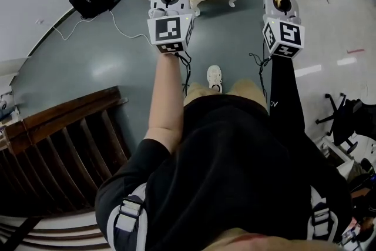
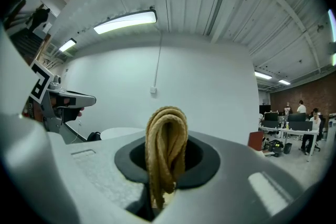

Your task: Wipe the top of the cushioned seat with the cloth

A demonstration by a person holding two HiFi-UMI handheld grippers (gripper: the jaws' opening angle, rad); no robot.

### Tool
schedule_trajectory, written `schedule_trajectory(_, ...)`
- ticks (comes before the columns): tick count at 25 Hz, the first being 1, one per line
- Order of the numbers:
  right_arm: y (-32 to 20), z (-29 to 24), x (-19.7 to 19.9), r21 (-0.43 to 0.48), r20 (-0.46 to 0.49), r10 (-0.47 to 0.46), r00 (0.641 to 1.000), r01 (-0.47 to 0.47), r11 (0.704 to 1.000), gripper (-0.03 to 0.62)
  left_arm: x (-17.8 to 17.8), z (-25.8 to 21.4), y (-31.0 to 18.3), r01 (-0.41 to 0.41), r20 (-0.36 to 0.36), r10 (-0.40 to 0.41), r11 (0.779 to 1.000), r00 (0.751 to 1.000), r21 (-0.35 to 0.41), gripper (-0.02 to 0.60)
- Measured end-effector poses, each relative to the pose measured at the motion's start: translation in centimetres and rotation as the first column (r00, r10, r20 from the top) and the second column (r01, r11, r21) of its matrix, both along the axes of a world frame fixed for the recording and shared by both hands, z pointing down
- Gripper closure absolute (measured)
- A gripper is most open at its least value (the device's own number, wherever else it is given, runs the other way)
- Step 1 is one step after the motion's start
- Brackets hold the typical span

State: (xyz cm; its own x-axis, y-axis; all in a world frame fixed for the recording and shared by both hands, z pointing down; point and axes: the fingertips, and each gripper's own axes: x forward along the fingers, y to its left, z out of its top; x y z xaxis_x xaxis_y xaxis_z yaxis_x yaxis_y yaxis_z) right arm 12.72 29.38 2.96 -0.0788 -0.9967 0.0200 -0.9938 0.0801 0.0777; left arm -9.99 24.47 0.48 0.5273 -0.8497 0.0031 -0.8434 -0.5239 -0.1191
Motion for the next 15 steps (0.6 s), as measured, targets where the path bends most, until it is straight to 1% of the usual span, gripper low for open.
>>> schedule_trajectory(4, -2.4, 0.9, -0.6, -0.028, -0.002, -0.025, 1.000, 0.024, 0.999, 0.539, 0.0, 1.0, -2.1, -0.022, -0.001, 0.022, 1.000, 1.000, -0.021, 0.575)
schedule_trajectory(8, -5.2, 2.0, -1.0, -0.041, 0.002, -0.070, 0.998, 0.070, 0.997, 0.539, 0.1, 2.3, -4.7, 0.009, 0.059, -0.007, 0.999, 0.998, -0.034, 0.575)
schedule_trajectory(10, -7.0, 2.5, -1.2, -0.044, -0.003, -0.088, 0.996, 0.087, 0.995, 0.539, 0.2, 3.0, -6.2, 0.022, 0.078, -0.019, 0.999, 0.997, -0.042, 0.575)
schedule_trajectory(12, -8.9, 3.1, -1.2, -0.050, -0.003, -0.100, 0.995, 0.100, 0.994, 0.539, 0.3, 3.6, -7.8, 0.026, 0.077, -0.022, 0.998, 0.997, -0.052, 0.575)
schedule_trajectory(15, -11.9, 3.8, -1.2, -0.057, 0.004, -0.117, 0.993, 0.118, 0.991, 0.539, 0.6, 4.0, -9.9, 0.006, 0.039, -0.004, 0.999, 0.999, -0.054, 0.575)
